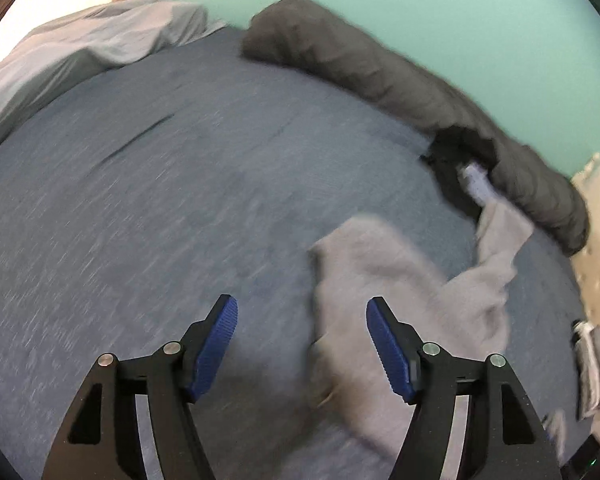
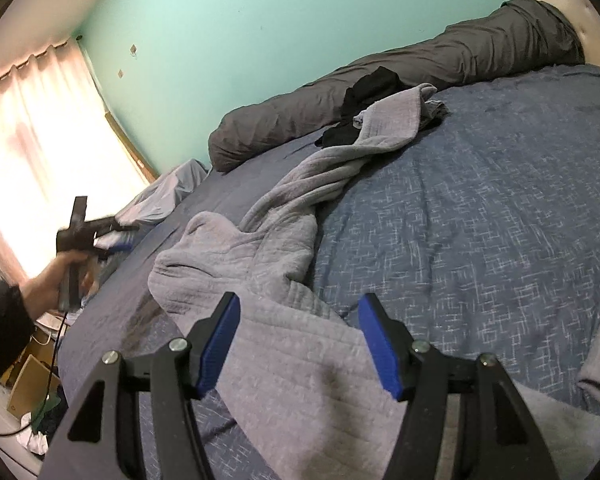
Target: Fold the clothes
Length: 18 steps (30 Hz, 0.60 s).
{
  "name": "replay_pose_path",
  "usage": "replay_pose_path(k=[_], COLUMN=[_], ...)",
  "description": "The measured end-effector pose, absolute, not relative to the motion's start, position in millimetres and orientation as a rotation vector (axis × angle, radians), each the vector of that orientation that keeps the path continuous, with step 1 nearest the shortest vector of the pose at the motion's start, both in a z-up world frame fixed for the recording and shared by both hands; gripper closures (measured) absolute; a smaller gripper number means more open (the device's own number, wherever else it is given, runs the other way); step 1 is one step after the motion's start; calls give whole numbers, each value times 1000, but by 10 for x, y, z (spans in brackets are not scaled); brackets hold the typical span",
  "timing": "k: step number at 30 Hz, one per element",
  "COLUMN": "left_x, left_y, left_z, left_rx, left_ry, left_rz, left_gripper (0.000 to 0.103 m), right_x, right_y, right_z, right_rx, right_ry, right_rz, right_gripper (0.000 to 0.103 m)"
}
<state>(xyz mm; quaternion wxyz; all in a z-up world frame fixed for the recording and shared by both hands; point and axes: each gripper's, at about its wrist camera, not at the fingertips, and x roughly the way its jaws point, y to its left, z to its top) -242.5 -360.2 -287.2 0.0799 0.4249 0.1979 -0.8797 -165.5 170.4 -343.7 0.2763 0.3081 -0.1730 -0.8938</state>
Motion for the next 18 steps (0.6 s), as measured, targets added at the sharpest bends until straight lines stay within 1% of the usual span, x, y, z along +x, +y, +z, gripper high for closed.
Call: replay_pose_path(k=[5, 8, 11, 15, 17, 18], left_x=[-2205, -2175, -2195, -2266, -2302, -2319], left_y=[-3499, -3279, -3114, -3046, -3012, -2996], left_z=[-3299, -3489, -3542, -3605, -3637, -3653], left_rx=[1453, 1530, 1550, 1565, 1573, 1577], left_ry=[554, 491, 455, 477, 488, 494], left_rz=[-2580, -2595, -2627, -2633, -2636, -2638], left_gripper=[32, 32, 32, 32, 37, 43], right_x=[-1609, -1597, -1602, -1621, -1630, -1635], right_y=[1657, 1661, 1666, 1671, 1673, 1674], right_z=[-3402, -3407, -3415, -3437, -3448, -3453], right_rx=[800, 798, 799, 809, 813, 816], right_ry=[-454, -458, -463, -469, -472, -474], right_rz=[-2394, -2395, -2398, -2396, -2394, -2394], right_gripper=[40, 40, 40, 40, 40, 40])
